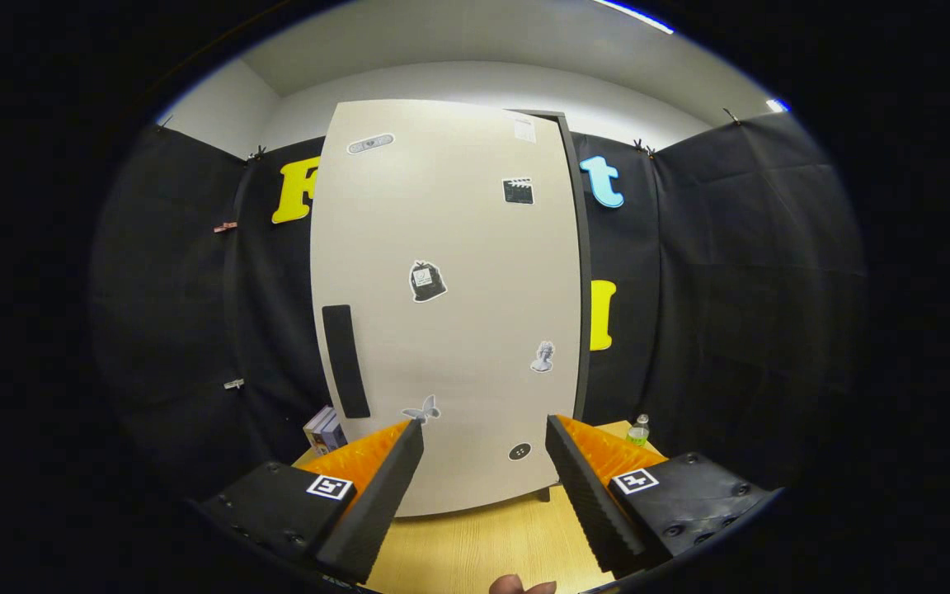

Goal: Open the shoe cabinet door, grab the shoes and put them into the shoe cabinet, then close the shoe cabinet door.

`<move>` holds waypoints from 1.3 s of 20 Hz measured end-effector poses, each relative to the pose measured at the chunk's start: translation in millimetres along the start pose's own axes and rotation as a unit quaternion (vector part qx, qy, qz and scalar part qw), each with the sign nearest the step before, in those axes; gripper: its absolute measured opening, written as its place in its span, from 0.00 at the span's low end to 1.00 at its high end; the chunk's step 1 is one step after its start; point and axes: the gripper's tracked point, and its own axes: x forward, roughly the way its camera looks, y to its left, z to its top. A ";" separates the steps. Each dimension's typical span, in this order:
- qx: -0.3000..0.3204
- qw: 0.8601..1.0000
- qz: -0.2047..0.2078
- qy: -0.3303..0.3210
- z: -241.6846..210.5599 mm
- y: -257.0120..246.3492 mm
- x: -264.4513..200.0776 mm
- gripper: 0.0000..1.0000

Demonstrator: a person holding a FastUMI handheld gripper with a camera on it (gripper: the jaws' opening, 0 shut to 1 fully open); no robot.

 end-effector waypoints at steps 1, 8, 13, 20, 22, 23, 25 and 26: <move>-0.001 1.000 0.000 -0.001 0.7 -0.2 -0.8 0.98; -0.007 1.000 -0.002 -0.011 6.3 -2.2 -9.6 0.98; -0.004 1.000 0.000 -0.013 8.1 -2.6 -12.1 0.98; -0.008 1.000 0.002 -0.016 10.6 0.0 -13.3 0.98; -0.009 1.000 0.002 -0.015 10.5 -0.3 -13.1 0.98; -0.008 1.000 0.003 -0.015 10.4 0.3 -13.3 0.98; -0.010 1.000 0.004 -0.015 10.4 1.8 -13.1 0.98; -0.011 1.000 0.004 -0.016 10.6 2.6 -13.0 0.98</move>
